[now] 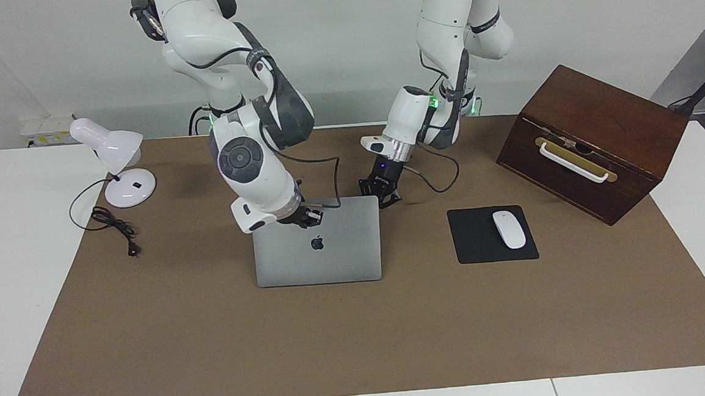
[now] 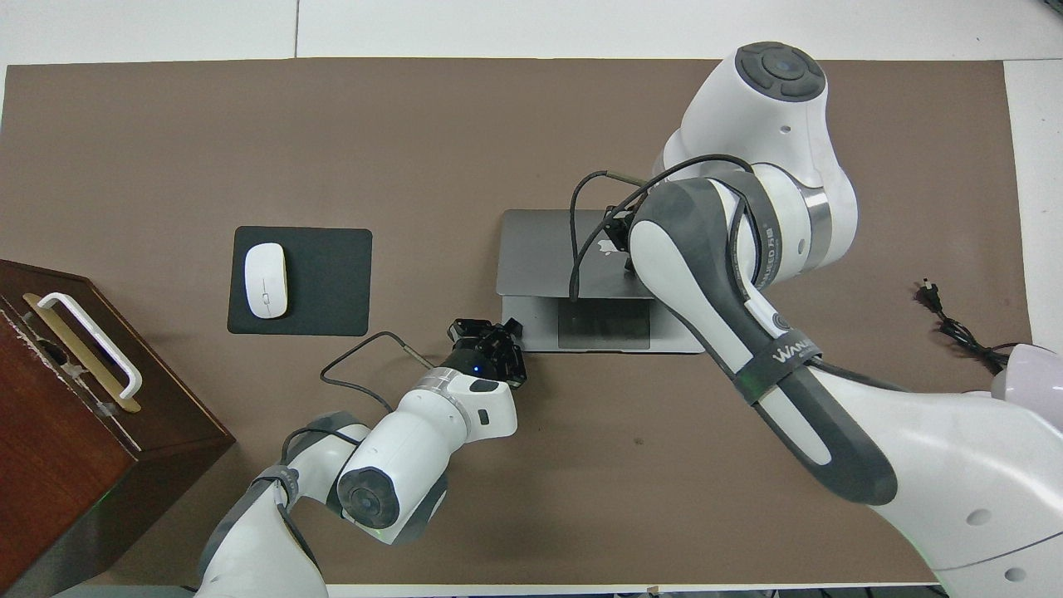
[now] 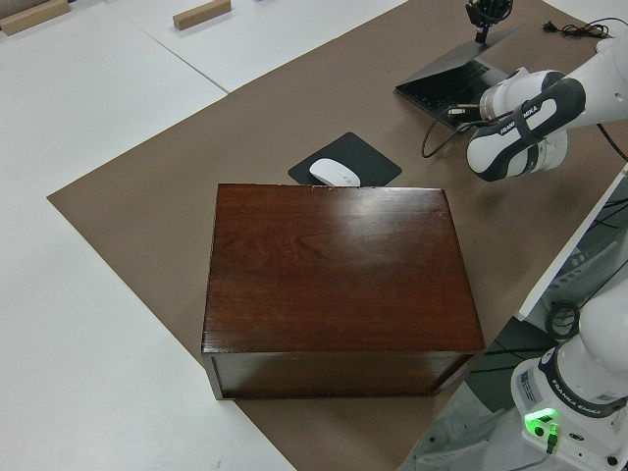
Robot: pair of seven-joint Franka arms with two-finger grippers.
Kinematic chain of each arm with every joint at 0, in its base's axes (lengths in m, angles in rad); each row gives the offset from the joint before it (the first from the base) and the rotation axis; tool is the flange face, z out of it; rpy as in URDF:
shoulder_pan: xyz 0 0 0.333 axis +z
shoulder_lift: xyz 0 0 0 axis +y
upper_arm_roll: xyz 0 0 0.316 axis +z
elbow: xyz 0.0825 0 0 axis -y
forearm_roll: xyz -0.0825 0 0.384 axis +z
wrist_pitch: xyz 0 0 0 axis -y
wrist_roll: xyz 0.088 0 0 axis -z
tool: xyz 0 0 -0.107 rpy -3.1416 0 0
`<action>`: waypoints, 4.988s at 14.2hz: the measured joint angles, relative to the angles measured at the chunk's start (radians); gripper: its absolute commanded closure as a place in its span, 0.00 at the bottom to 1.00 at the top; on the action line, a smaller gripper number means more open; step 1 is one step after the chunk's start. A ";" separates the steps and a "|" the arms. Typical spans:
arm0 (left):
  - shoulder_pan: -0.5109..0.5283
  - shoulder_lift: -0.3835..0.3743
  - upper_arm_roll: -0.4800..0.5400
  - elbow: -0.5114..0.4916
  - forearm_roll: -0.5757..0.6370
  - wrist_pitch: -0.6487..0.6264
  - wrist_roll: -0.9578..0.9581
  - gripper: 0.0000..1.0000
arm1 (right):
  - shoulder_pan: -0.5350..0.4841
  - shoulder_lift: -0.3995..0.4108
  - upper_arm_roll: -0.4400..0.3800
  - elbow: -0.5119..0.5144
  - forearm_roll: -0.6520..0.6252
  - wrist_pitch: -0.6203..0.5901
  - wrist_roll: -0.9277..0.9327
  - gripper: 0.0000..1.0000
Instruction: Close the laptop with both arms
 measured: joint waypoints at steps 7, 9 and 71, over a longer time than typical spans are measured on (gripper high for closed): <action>0.000 0.002 0.000 -0.002 0.000 0.009 0.002 1.00 | 0.001 -0.057 0.002 -0.158 0.001 0.130 -0.013 1.00; 0.000 0.002 0.000 -0.002 0.000 0.010 0.002 1.00 | 0.004 -0.067 0.002 -0.190 0.001 0.160 -0.013 1.00; 0.300 -0.698 0.036 0.167 0.000 -1.414 0.037 0.86 | -0.293 -0.625 -0.008 -0.274 -0.135 0.011 -0.401 0.00</action>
